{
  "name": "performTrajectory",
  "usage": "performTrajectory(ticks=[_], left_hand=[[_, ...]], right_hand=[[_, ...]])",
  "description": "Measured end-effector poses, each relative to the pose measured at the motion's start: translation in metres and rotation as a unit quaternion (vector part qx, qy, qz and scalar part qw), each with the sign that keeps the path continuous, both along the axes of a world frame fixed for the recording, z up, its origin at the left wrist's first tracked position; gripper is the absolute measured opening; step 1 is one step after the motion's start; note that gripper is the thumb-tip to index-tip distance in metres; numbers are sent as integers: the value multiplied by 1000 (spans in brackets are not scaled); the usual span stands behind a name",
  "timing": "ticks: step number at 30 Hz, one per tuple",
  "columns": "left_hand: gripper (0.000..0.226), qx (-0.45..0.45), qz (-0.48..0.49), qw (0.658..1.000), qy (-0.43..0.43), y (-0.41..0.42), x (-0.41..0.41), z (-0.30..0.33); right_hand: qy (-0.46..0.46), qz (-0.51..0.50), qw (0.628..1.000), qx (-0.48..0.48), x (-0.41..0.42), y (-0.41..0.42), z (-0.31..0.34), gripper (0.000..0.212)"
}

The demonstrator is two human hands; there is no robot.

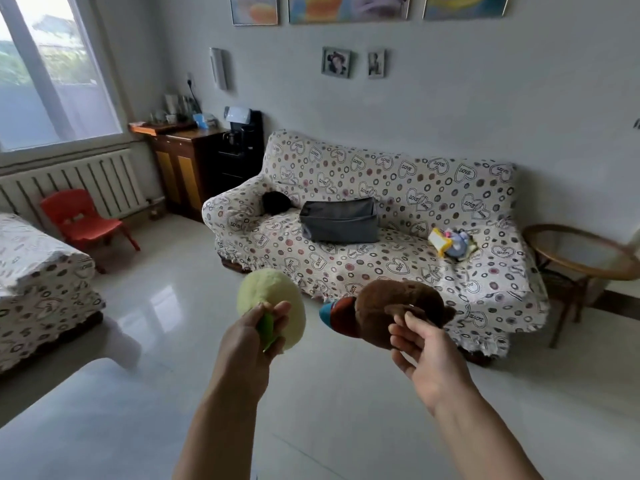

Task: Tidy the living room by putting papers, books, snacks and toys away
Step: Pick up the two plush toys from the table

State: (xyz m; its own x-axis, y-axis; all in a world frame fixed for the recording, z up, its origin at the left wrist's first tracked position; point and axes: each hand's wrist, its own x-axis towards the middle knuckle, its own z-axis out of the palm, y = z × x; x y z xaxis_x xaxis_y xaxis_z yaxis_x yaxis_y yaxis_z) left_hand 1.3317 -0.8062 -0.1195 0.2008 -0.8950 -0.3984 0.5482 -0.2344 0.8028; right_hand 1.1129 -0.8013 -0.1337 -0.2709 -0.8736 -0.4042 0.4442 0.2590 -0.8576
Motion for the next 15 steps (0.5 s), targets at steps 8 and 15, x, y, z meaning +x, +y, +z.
performTrajectory(ticks=[8, 15], left_hand=[[18, -4, -35, 999, -18, -145, -29, -14], [21, 1, -65, 997, -52, -325, -28, -4]], right_hand=[[5, -4, 1000, 6, -27, -138, -21, 16], [-5, -21, 1000, 9, -18, -319, -6, 15]])
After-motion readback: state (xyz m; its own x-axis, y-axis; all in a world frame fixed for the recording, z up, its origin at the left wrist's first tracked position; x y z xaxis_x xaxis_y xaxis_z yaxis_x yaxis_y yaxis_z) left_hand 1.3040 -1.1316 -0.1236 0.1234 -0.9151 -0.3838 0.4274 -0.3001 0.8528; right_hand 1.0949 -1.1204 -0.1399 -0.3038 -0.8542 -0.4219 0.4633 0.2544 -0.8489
